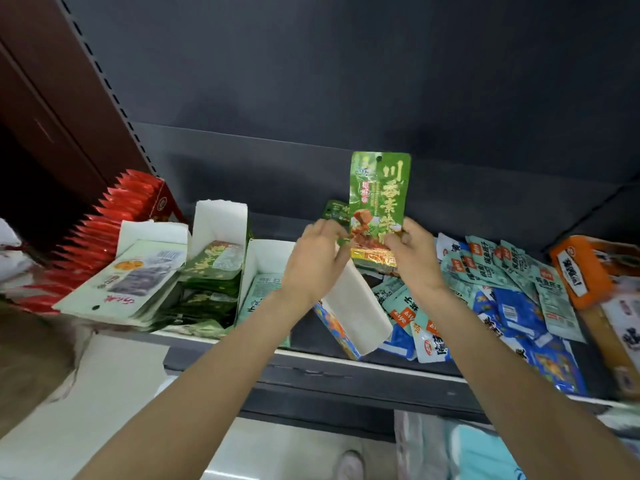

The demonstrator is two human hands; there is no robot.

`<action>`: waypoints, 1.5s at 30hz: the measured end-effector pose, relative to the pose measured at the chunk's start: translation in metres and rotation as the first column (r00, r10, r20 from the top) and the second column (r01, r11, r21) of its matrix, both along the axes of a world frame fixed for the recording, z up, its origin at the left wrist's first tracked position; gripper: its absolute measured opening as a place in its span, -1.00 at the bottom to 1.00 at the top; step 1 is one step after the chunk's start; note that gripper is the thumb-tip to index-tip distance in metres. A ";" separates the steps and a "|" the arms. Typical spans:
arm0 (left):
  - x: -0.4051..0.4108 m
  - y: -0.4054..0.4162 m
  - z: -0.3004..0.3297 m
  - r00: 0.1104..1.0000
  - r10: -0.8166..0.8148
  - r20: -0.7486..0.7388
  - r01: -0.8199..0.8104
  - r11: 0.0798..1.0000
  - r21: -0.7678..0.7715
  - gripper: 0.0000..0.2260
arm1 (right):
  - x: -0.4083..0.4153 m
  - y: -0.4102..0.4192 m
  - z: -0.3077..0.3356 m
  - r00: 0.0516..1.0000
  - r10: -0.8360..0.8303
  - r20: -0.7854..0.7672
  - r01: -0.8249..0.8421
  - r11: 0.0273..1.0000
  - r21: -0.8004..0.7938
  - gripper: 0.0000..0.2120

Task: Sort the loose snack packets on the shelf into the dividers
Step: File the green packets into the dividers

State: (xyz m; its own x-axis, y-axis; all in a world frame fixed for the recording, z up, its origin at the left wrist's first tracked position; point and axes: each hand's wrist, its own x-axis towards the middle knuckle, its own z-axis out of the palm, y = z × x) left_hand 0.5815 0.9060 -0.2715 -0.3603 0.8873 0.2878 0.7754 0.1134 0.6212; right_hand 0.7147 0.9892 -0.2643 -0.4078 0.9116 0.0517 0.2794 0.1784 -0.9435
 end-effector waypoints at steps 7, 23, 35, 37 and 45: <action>-0.057 -0.064 0.047 0.896 -0.041 0.443 -0.058 0.977 0.207 -0.82 | -0.063 -0.075 0.041 0.981 0.186 -0.057 -0.182 0.980 0.075 -0.77; -0.171 -0.165 0.048 0.999 0.037 -0.020 -0.034 0.990 0.137 -0.96 | -0.169 -0.146 0.006 0.959 0.153 0.240 -0.191 0.971 0.144 -0.87; -0.137 -0.138 0.044 0.887 -0.131 -0.443 -0.097 0.885 -0.456 -0.66 | -0.128 -0.122 0.009 0.953 0.151 0.263 -0.199 0.966 0.163 -0.60; -0.120 -0.122 0.046 0.923 -0.101 -0.372 -0.050 0.926 -0.374 -0.66 | -0.111 -0.106 0.012 0.982 0.081 0.169 -0.113 0.976 0.188 -0.65; -0.017 -0.011 0.033 0.950 -0.216 -0.227 0.141 0.942 -0.305 -0.69 | -0.012 -0.014 -0.013 0.937 -0.184 0.297 0.108 0.961 0.254 -0.72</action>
State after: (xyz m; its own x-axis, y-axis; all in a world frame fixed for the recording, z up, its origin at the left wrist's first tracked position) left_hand 0.5643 0.8953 -0.2382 -0.1365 0.9876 0.0772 0.9262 0.0996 0.3636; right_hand 0.7024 0.9751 -0.2776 -0.3004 0.9407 0.1576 0.5948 0.3139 -0.7400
